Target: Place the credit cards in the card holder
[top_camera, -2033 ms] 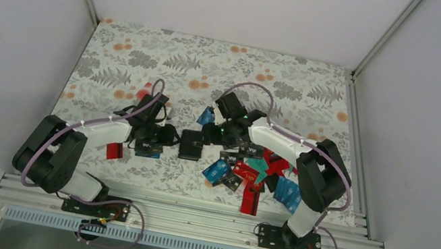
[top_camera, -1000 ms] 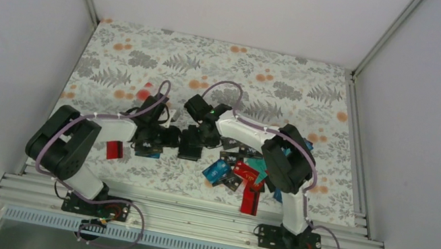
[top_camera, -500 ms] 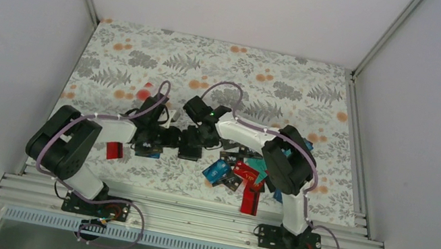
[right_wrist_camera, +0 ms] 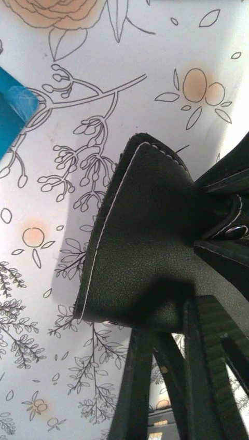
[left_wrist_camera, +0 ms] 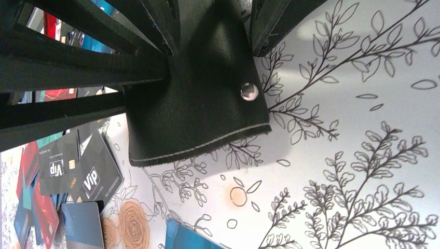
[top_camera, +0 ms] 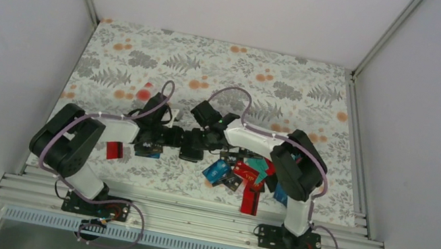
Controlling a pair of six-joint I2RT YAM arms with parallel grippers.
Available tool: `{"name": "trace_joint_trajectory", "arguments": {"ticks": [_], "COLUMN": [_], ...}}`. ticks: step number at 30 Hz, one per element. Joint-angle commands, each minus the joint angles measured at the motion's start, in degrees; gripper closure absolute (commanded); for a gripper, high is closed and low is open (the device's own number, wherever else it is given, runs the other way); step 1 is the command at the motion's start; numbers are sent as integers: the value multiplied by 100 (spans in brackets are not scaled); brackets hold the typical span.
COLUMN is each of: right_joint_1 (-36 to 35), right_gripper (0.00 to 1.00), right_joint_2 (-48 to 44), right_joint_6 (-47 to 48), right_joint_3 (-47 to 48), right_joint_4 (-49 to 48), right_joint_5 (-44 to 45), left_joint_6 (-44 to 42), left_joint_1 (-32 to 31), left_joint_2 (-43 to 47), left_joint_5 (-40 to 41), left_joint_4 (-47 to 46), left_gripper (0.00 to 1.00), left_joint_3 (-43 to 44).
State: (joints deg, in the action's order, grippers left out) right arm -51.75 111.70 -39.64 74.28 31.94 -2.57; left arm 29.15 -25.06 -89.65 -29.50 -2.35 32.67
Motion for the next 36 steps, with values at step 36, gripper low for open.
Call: {"name": "trace_joint_trajectory", "arguments": {"ticks": [36], "right_joint_1": [459], "right_gripper": [60], "right_joint_2": [-1252], "right_joint_6": [458], "right_joint_3": [-634], "right_joint_4": [730], "right_joint_5": [1135], "left_joint_6": [255], "left_joint_1": [-388], "left_joint_2": [848], "left_joint_5": [1603], "left_joint_4": [1355], "left_gripper": [98], "left_joint_3": [-53]}}
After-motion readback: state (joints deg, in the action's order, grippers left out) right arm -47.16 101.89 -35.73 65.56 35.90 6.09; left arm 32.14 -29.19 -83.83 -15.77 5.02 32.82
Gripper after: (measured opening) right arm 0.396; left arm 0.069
